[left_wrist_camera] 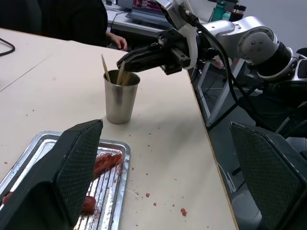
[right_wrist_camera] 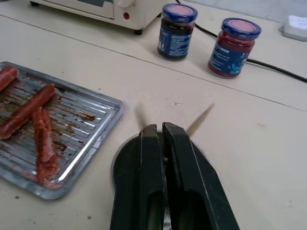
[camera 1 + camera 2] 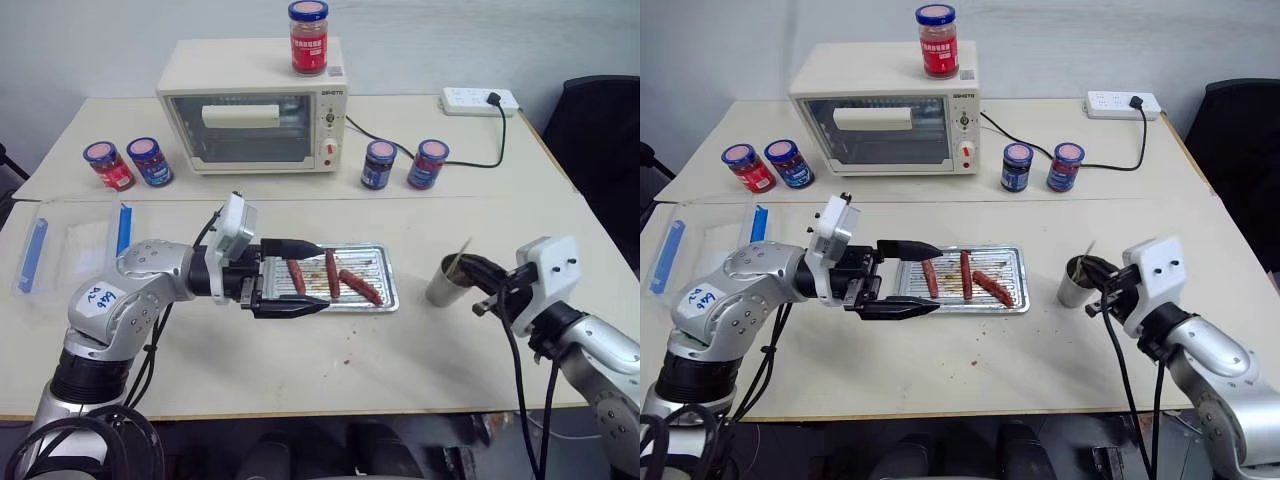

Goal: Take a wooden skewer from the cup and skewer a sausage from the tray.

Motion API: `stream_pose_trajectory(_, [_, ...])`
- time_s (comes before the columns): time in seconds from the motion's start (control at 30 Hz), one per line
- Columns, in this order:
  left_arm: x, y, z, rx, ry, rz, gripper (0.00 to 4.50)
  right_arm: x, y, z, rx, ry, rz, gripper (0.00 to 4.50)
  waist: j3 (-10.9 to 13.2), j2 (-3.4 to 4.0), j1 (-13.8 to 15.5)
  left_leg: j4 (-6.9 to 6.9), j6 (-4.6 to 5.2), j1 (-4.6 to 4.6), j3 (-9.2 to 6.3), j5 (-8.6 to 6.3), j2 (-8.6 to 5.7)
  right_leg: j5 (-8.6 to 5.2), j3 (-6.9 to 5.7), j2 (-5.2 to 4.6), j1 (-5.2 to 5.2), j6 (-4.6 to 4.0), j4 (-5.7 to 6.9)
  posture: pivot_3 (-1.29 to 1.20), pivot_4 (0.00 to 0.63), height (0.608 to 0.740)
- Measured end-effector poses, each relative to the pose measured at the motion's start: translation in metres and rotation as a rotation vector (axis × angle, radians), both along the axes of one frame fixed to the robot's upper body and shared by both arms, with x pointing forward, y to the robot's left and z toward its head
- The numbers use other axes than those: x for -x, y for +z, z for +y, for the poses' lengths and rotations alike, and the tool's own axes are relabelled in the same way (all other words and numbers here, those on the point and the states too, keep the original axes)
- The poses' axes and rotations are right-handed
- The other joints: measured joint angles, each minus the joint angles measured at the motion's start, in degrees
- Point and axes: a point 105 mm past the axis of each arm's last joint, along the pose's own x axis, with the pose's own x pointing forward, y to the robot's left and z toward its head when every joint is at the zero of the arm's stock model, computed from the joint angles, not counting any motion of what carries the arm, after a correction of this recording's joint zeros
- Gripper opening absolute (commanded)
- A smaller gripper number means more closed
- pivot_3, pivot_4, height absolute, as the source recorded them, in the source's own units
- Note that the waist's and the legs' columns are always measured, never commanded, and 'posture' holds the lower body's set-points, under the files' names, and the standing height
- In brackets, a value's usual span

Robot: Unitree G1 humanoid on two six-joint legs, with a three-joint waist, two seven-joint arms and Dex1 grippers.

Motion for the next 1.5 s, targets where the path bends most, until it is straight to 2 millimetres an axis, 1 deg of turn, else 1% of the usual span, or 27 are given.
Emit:
stream_pose_trajectory(0.1, [-0.003, 0.001, 0.000, 0.006, 0.005, -0.005, 4.50, 0.001, 0.010, -0.003, 0.004, 0.017, -0.002, 0.03, 0.00, 0.00, 0.01, 0.00, 0.00, -0.01, 0.00, 0.00, 0.00, 0.00, 0.00, -0.01, 0.00, 0.00, -0.01, 0.00, 0.150, 0.740])
stream_pose_trajectory(0.2, [-0.003, 0.003, -0.002, 0.010, -0.003, -0.024, 4.50, 0.009, 0.025, -0.004, 0.030, 0.064, 0.005, 0.03, 0.01, 0.00, 0.07, 0.00, 0.01, -0.02, 0.00, 0.00, 0.01, 0.00, -0.01, -0.01, 0.00, 0.00, -0.02, 0.00, 0.150, 0.740])
stream_pose_trajectory(0.4, [-0.005, 0.000, -0.001, 0.007, 0.005, -0.028, 4.50, 0.025, 0.045, -0.002, 0.074, 0.161, 0.040, 0.03, 0.02, -0.01, 0.13, 0.00, 0.03, -0.03, 0.00, 0.00, 0.01, 0.00, -0.01, -0.01, 0.01, 0.00, -0.04, 0.00, 0.150, 0.740])
stream_pose_trajectory(0.47, [-0.005, -0.003, -0.001, 0.010, 0.007, -0.019, 4.50, 0.027, 0.057, 0.000, 0.047, 0.194, 0.030, 0.03, 0.03, -0.03, 0.11, 0.00, 0.04, -0.03, 0.00, 0.00, 0.01, 0.00, 0.00, -0.02, 0.02, 0.00, -0.03, 0.00, 0.150, 0.740])
stream_pose_trajectory(0.63, [-0.008, -0.013, -0.001, -0.010, 0.022, -0.026, 4.50, 0.023, 0.092, 0.000, -0.077, 0.249, 0.023, 0.03, 0.06, -0.01, 0.07, -0.02, 0.04, -0.03, -0.02, 0.01, 0.04, 0.00, -0.03, 0.00, 0.01, 0.00, -0.07, 0.00, 0.150, 0.740])
stream_pose_trajectory(0.7, [-0.007, -0.018, 0.000, -0.016, 0.029, -0.025, 4.50, 0.022, 0.100, 0.000, -0.128, 0.271, 0.046, 0.03, 0.07, -0.01, 0.09, -0.02, 0.04, -0.05, -0.02, 0.00, 0.06, 0.00, -0.03, 0.00, 0.01, 0.00, -0.12, 0.00, 0.150, 0.740])
stream_pose_trajectory(0.8, [-0.007, -0.026, 0.002, -0.028, 0.047, -0.023, 4.50, 0.020, 0.112, 0.003, -0.250, 0.317, 0.078, 0.03, 0.08, -0.02, 0.13, 0.02, 0.07, -0.10, -0.02, -0.01, 0.06, 0.00, -0.04, -0.02, 0.01, 0.00, -0.15, 0.00, 0.150, 0.740])
stream_pose_trajectory(0.9, [-0.010, -0.023, -0.002, 0.002, 0.072, -0.052, 4.50, 0.018, 0.115, 0.020, -0.404, 0.403, 0.153, 0.03, 0.08, -0.03, 0.11, 0.05, 0.08, -0.10, -0.02, 0.00, 0.06, 0.01, -0.05, -0.05, 0.02, 0.01, -0.13, 0.00, 0.150, 0.740])
stream_pose_trajectory(0.97, [-0.016, -0.017, -0.006, 0.029, 0.099, -0.080, 4.50, 0.014, 0.116, 0.031, -0.508, 0.448, 0.189, 0.03, 0.10, -0.09, 0.13, 0.09, 0.09, -0.12, -0.02, 0.00, 0.07, 0.01, -0.09, -0.05, 0.02, 0.01, -0.14, 0.00, 0.150, 0.740])
stream_pose_trajectory(1.0, [-0.020, -0.013, -0.008, 0.046, 0.123, -0.105, 4.50, 0.011, 0.117, 0.039, -0.589, 0.483, 0.194, 0.03, 0.11, -0.17, 0.12, 0.09, 0.09, -0.12, -0.03, 0.01, 0.07, 0.02, -0.10, -0.04, 0.04, 0.03, -0.16, 0.00, 0.150, 0.740])
stream_pose_trajectory(1.03, [-0.024, -0.009, -0.011, 0.067, 0.140, -0.126, 4.50, 0.007, 0.115, 0.046, -0.654, 0.512, 0.206, 0.03, 0.10, -0.20, 0.11, 0.10, 0.09, -0.13, -0.03, 0.01, 0.06, 0.02, -0.10, -0.04, 0.03, 0.04, -0.14, 0.00, 0.150, 0.740])
stream_pose_trajectory(1.1, [-0.031, -0.005, -0.012, 0.078, 0.177, -0.164, 4.50, 0.000, 0.102, 0.059, -0.731, 0.528, 0.265, 0.03, 0.10, -0.19, 0.10, 0.08, 0.09, -0.20, -0.03, 0.01, 0.06, 0.02, -0.10, -0.04, -0.04, 0.05, -0.14, 0.00, 0.150, 0.740])
stream_pose_trajectory(1.13, [-0.034, -0.005, -0.012, 0.082, 0.194, -0.173, 4.50, -0.003, 0.099, 0.063, -0.766, 0.534, 0.277, 0.03, 0.10, -0.18, 0.10, 0.08, 0.09, -0.23, -0.03, 0.01, 0.06, 0.02, -0.10, -0.04, -0.08, 0.04, -0.13, 0.00, 0.150, 0.740])
stream_pose_trajectory(1.23, [-0.043, -0.003, -0.018, 0.107, 0.230, -0.199, 4.50, -0.008, 0.098, 0.073, -0.864, 0.553, 0.278, 0.03, 0.12, -0.16, 0.09, 0.10, 0.09, -0.37, -0.05, 0.01, 0.07, 0.03, -0.14, -0.04, -0.19, 0.05, -0.13, 0.00, 0.150, 0.740])
stream_pose_trajectory(1.3, [-0.045, 0.003, -0.026, 0.137, 0.232, -0.228, 4.50, -0.010, 0.096, 0.079, -0.922, 0.572, 0.286, 0.03, 0.12, -0.16, 0.17, 0.12, 0.09, -0.39, -0.06, 0.01, 0.06, 0.03, -0.15, -0.06, -0.20, 0.05, -0.15, 0.00, 0.150, 0.740])
stream_pose_trajectory(1.43, [-0.047, 0.012, -0.035, 0.202, 0.244, -0.237, 4.50, -0.011, 0.092, 0.083, -0.940, 0.574, 0.304, 0.03, 0.11, -0.15, 0.09, 0.14, 0.10, -0.44, -0.06, 0.02, 0.05, 0.04, -0.16, -0.07, -0.23, 0.07, -0.15, 0.00, 0.150, 0.740])
stream_pose_trajectory(1.5, [-0.047, 0.015, -0.038, 0.253, 0.252, -0.209, 4.11, -0.011, 0.089, 0.084, -0.946, 0.579, 0.314, 0.00, 0.11, -0.16, 0.07, 0.14, 0.10, -0.44, -0.07, 0.02, 0.05, 0.04, -0.16, -0.07, -0.24, 0.07, -0.14, 0.00, 0.150, 0.740])
